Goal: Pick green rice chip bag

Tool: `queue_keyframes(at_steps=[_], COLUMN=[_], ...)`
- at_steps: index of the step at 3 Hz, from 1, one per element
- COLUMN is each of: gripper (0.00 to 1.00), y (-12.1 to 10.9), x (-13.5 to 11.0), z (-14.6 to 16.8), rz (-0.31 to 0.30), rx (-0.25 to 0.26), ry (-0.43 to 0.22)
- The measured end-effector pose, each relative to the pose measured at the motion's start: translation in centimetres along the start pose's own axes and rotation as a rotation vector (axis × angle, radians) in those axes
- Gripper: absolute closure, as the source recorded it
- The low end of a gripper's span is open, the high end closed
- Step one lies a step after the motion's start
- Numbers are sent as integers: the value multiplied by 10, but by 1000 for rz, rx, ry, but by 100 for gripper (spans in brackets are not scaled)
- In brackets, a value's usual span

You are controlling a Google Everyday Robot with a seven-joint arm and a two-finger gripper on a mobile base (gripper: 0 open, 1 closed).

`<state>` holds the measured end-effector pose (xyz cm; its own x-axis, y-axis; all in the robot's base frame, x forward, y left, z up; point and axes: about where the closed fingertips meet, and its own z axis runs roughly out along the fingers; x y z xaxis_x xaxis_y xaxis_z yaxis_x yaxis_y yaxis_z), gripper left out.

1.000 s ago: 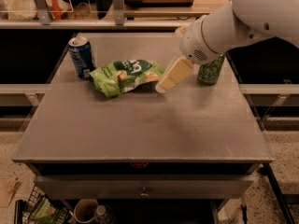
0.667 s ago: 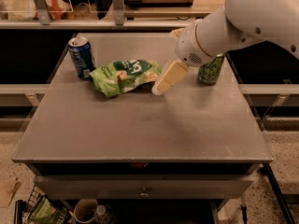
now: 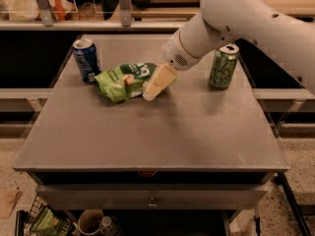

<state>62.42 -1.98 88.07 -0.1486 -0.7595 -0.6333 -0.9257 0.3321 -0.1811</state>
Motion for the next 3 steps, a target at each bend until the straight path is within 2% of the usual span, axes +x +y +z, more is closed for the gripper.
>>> queue_keyframes(at_steps=[2,3], gripper=[0,0], y=[6,13], x=[-3,-1], z=[28,36], rz=[65,63], rx=[-65,-70], ry=[35,34])
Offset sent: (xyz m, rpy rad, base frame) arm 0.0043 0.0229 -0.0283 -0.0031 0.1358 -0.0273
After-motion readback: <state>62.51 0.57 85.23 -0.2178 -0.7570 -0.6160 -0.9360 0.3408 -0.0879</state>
